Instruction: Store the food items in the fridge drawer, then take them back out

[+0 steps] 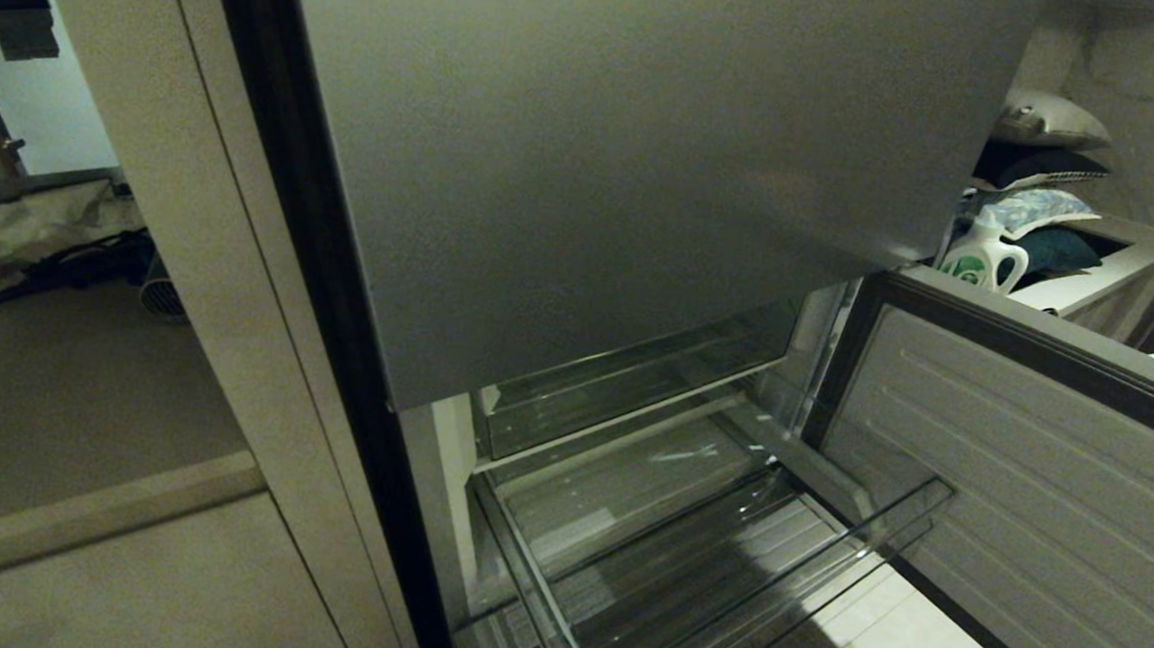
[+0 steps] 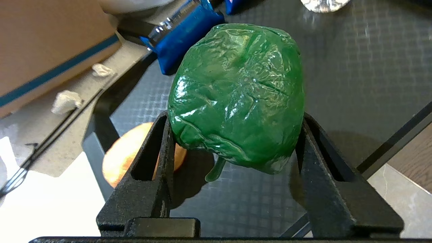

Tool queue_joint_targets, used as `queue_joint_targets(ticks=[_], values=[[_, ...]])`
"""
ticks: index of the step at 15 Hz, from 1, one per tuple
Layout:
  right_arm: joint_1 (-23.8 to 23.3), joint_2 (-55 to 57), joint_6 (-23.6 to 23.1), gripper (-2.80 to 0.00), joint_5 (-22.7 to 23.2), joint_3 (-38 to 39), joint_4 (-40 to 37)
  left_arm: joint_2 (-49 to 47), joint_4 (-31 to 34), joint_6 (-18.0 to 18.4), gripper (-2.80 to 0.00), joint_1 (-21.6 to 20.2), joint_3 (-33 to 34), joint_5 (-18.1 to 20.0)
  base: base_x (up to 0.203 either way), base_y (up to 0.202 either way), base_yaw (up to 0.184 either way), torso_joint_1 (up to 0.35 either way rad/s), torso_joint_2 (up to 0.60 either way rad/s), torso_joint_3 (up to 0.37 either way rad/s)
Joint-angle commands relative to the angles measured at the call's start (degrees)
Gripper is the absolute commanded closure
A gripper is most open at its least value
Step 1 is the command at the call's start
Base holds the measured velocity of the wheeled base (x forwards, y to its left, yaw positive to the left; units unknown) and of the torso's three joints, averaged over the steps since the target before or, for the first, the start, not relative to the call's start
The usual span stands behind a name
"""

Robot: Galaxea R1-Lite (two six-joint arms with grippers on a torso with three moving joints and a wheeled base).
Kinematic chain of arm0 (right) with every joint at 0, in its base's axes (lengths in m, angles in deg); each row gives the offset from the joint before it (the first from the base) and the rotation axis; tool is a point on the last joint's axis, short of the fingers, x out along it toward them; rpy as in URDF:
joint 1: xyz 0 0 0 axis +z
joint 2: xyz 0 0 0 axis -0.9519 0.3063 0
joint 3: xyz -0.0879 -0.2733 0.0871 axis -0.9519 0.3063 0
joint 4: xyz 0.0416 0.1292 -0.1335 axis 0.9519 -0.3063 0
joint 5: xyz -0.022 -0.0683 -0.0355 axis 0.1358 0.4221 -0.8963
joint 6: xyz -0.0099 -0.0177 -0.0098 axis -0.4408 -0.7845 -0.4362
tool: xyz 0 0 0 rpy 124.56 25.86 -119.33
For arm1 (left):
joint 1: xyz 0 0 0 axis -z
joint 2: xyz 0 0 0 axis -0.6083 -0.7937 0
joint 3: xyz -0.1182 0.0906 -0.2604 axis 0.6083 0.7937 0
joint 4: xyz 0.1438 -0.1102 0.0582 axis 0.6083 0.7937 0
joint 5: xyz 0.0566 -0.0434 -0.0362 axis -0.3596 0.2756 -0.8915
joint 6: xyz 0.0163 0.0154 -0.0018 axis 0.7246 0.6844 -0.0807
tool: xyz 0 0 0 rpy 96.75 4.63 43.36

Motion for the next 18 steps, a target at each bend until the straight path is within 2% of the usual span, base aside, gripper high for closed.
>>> queue_joint_targets(ticks=[1, 9, 10, 15, 18], values=[[-0.5, 1.6, 0.0, -2.8, 0.4, -0.3, 0.3, 0.0, 0.0, 0.0, 0.0, 0.0, 0.0, 0.0, 0.0, 0.0, 0.0, 0.0, 0.0, 0.0], [-1.5, 3.3, 0.1, -2.8, 1.0, -4.4, -0.1, 0.0, 0.0, 0.0, 0.0, 0.0, 0.0, 0.0, 0.0, 0.0, 0.0, 0.0, 0.0, 0.0], [-1.5, 1.1, 0.3, 0.0, 1.3, -4.4, -0.7, 0.0, 0.0, 0.1, 0.0, 0.0, 0.0, 0.0, 0.0, 0.0, 0.0, 0.0, 0.0, 0.0], [-0.9, -20.3, 5.0, 0.0, 2.8, -3.8, -5.6, 0.0, 0.0, 0.0, 0.0, 0.0, 0.0, 0.0, 0.0, 0.0, 0.0, 0.0, 0.0, 0.0], [4.6, -35.9, 8.3, 0.0, 2.9, -3.5, -8.4, 0.0, 0.0, 0.0, 0.0, 0.0, 0.0, 0.0, 0.0, 0.0, 0.0, 0.0, 0.0, 0.0]])
